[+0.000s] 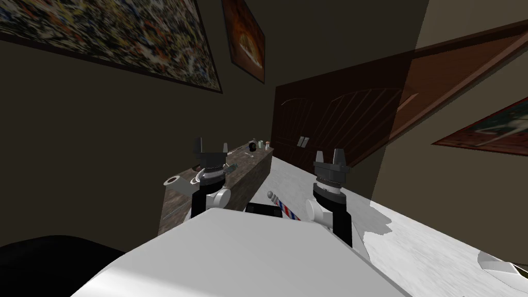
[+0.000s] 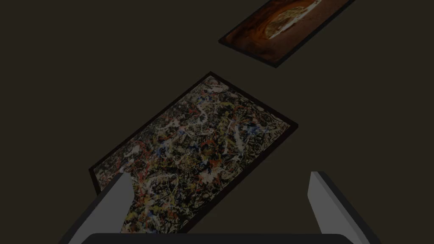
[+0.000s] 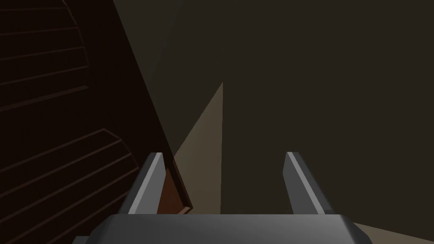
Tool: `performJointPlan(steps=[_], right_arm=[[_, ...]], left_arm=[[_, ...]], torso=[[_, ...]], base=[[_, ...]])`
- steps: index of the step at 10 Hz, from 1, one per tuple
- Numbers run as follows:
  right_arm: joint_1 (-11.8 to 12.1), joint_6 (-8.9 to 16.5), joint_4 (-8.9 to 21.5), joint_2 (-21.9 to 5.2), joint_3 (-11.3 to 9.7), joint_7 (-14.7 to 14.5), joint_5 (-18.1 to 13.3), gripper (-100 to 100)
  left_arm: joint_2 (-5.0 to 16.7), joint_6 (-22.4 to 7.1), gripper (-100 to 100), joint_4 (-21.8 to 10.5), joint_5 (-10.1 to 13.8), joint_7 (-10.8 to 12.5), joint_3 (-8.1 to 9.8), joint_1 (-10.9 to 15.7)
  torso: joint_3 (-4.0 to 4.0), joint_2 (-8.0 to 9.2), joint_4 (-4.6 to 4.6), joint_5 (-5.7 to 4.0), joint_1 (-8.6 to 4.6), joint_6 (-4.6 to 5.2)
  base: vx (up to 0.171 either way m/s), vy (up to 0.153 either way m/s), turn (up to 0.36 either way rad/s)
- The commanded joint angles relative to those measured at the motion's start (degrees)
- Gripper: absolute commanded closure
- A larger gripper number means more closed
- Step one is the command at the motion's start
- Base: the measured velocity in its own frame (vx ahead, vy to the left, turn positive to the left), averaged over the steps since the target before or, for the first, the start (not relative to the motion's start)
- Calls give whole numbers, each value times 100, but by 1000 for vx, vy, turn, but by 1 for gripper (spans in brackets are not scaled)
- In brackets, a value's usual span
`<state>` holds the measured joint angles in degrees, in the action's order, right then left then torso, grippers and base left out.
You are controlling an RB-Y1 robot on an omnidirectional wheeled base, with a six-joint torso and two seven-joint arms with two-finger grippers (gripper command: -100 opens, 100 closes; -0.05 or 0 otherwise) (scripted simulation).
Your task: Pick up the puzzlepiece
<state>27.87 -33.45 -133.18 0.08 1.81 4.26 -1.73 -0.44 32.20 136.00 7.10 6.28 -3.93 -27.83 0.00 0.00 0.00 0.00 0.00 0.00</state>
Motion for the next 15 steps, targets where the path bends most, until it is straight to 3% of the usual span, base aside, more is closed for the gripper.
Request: performJointPlan(steps=[1,5,9,12,14,15], right_arm=[[0,0,0,0,0,0,0,0],[0,0,0,0,0,0,0,0],[0,0,0,0,0,0,0,0],[0,0,0,0,0,0,0,0],[0,0,0,0,0,0,0,0],[0,0,0,0,0,0,0,0]], left_arm=[[195,-77,-100,-33,60,55,18,14],[792,-520,-100,-202,428,379,135,92],[1432,-1188,-100,-455,1053,918,354,212],[1596,-1469,-100,-524,1258,1078,423,246],[1936,-1832,-100,-667,1650,1420,568,319],[1936,-1929,-100,-667,1669,1420,568,319]], torso=[[0,0,0,0,0,0],[5,9,2,2,8,0],[7,12,2,2,10,0],[3,6,1,2,7,0],[3,6,1,1,6,0],[5,8,2,2,8,0]], base=[[0,0,0],[-22,12,-21],[-31,16,-24],[-17,10,-11],[-22,13,-20],[-22,10,-15]])
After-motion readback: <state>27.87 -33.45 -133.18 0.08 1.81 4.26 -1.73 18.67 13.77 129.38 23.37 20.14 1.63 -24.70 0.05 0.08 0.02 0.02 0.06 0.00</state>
